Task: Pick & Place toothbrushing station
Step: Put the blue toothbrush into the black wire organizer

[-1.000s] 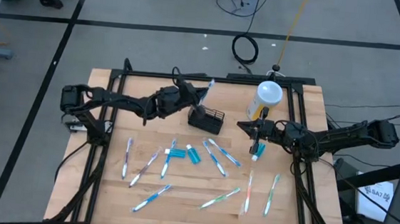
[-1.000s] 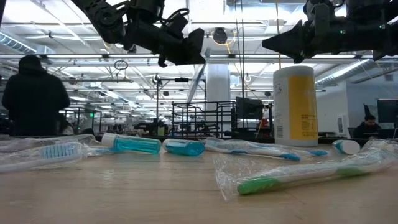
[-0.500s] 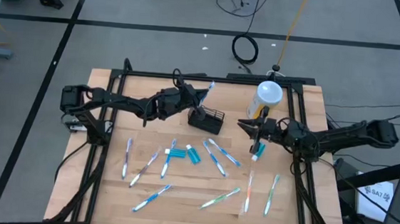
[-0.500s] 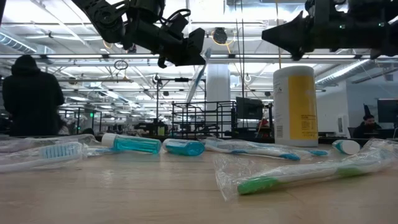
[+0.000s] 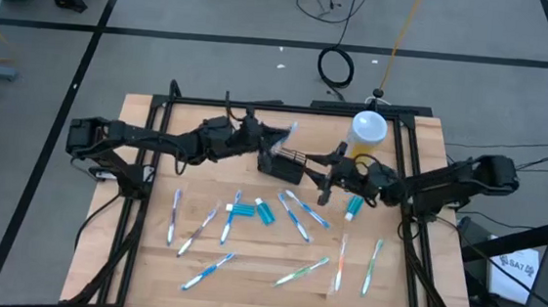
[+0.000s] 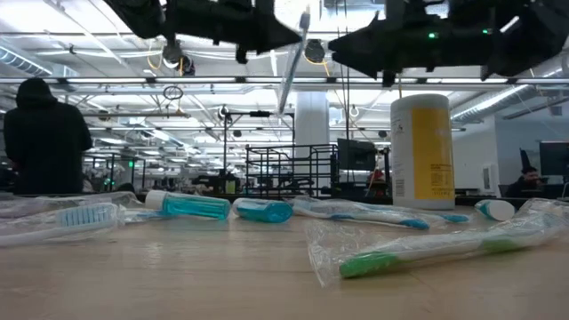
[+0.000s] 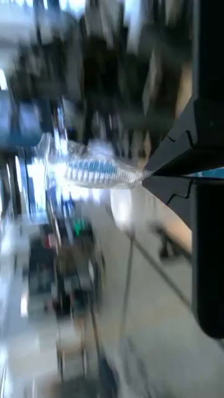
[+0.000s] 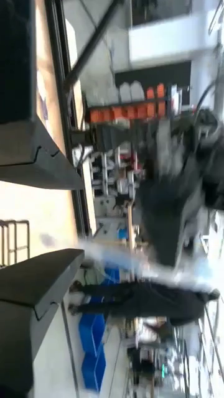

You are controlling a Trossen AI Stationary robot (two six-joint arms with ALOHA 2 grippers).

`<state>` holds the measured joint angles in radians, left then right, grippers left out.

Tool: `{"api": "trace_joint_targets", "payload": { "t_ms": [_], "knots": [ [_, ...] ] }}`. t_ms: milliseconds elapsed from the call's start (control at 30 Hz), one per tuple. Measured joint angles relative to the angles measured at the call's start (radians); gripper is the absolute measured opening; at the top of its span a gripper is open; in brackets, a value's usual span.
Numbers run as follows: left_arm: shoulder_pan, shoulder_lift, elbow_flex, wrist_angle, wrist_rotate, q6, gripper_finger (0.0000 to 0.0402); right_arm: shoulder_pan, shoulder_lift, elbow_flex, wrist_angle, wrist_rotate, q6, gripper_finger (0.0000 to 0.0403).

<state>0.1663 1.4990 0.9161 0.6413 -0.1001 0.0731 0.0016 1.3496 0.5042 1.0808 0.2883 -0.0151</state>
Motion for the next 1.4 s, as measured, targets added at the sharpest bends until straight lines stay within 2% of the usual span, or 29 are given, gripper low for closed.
{"api": "trace_joint_targets", "payload": {
  "t_ms": [100, 167, 300, 533, 700, 833, 933, 1067, 1233, 1400],
  "knots": [
    [-0.024, -0.007, 0.0, 0.014, 0.128, -0.03, 0.0003, 0.0, 0.048, 0.04, -0.001, -0.005, 0.009, 0.016],
    [-0.042, -0.008, 0.0, 0.024, 0.177, -0.041, 0.0005, 0.0, 0.066, 0.06, 0.001, -0.026, 0.011, 0.0162],
    [-0.078, -0.003, 0.0, 0.023, 0.181, -0.04, 0.0002, 0.0, 0.095, 0.087, 0.064, -0.157, 0.018, 0.017],
    [-0.116, -0.001, 0.0, 0.048, 0.178, -0.03, 0.0002, -0.003, 0.109, 0.111, 0.076, -0.186, 0.055, 0.0181],
    [-0.13, -0.001, 0.0, 0.068, 0.178, -0.03, 0.0005, -0.002, 0.11, 0.111, 0.074, -0.192, 0.049, 0.0173],
    [-0.134, 0.0, 0.0, 0.067, 0.177, -0.03, 0.0003, -0.004, 0.11, 0.111, 0.059, -0.19, 0.044, 0.0151],
    [-0.134, 0.0, 0.0, 0.067, 0.16, -0.03, 0.0005, -0.005, 0.11, 0.111, 0.061, -0.236, 0.04, 0.0125],
    [-0.134, 0.0, 0.0, 0.066, 0.143, -0.026, 0.0003, -0.005, 0.11, 0.111, 0.071, -0.292, 0.037, 0.0077],
    [-0.133, 0.0, 0.0, 0.062, 0.141, -0.023, 0.0006, -0.005, 0.11, 0.111, 0.069, -0.29, 0.037, 0.0013],
    [-0.133, 0.0, 0.0, 0.05, 0.141, -0.023, 0.0008, -0.007, 0.11, 0.11, 0.056, -0.29, 0.037, 0.0015]
  ]
}}
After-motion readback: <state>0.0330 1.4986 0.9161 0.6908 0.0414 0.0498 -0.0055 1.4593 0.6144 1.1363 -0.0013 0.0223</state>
